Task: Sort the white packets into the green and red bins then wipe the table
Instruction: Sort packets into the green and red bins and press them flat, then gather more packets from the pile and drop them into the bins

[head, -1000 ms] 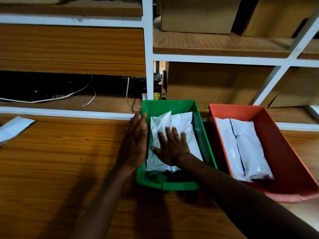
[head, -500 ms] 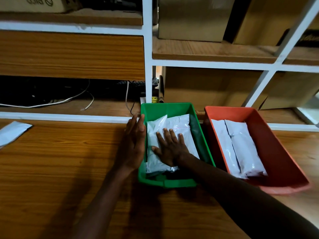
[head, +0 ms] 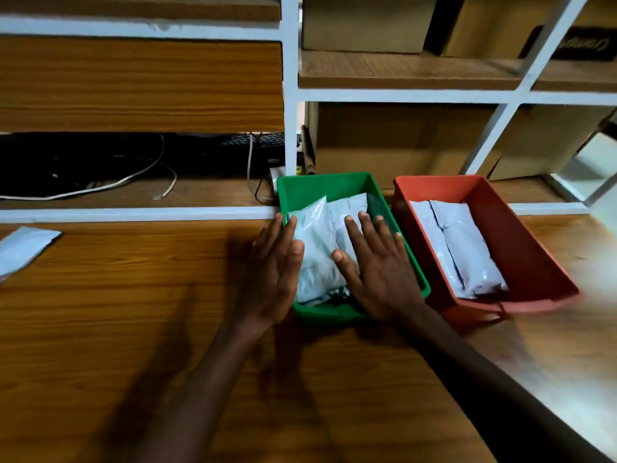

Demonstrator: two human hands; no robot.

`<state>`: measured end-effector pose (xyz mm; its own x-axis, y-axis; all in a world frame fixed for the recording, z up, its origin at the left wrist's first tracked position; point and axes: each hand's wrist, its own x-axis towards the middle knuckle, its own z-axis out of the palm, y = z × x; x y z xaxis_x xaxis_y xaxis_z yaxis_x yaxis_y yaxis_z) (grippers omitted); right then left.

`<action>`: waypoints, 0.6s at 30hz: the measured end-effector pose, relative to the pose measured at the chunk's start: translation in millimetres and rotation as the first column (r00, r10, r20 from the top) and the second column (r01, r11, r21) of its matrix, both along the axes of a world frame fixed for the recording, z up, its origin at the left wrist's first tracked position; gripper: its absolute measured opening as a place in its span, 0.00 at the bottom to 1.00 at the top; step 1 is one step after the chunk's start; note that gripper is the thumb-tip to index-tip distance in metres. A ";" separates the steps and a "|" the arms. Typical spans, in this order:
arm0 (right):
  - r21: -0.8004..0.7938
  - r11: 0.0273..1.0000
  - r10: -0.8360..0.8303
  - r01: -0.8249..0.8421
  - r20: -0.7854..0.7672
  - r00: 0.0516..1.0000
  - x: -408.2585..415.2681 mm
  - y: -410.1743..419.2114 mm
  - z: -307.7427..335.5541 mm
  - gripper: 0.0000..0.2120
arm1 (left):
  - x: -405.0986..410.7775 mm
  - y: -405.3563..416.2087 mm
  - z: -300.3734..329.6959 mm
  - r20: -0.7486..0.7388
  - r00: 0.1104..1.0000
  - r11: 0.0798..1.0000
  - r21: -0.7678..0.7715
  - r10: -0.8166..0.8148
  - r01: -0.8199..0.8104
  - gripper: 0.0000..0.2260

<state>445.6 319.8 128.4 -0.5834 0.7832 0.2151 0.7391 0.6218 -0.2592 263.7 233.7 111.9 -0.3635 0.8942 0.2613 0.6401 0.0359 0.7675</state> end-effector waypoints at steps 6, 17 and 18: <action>0.226 0.967 0.174 -0.119 -0.241 0.955 5.2 -85.0 -1.1 0.30 | 2.5 -90.7 5.2 -0.045 0.995 0.996 -0.008 0.090 -0.090 0.34; 0.110 0.892 0.447 -0.437 -0.345 0.825 -92.7 -266.0 -48.1 0.29 | -51.2 -346.6 -18.7 -0.153 0.853 0.832 -0.191 0.498 -0.520 0.28; 0.092 0.883 0.463 -0.460 -0.328 0.823 -105.7 -282.1 -50.0 0.29 | -60.3 -366.8 -20.2 -0.160 0.833 0.811 -0.191 0.530 -0.553 0.27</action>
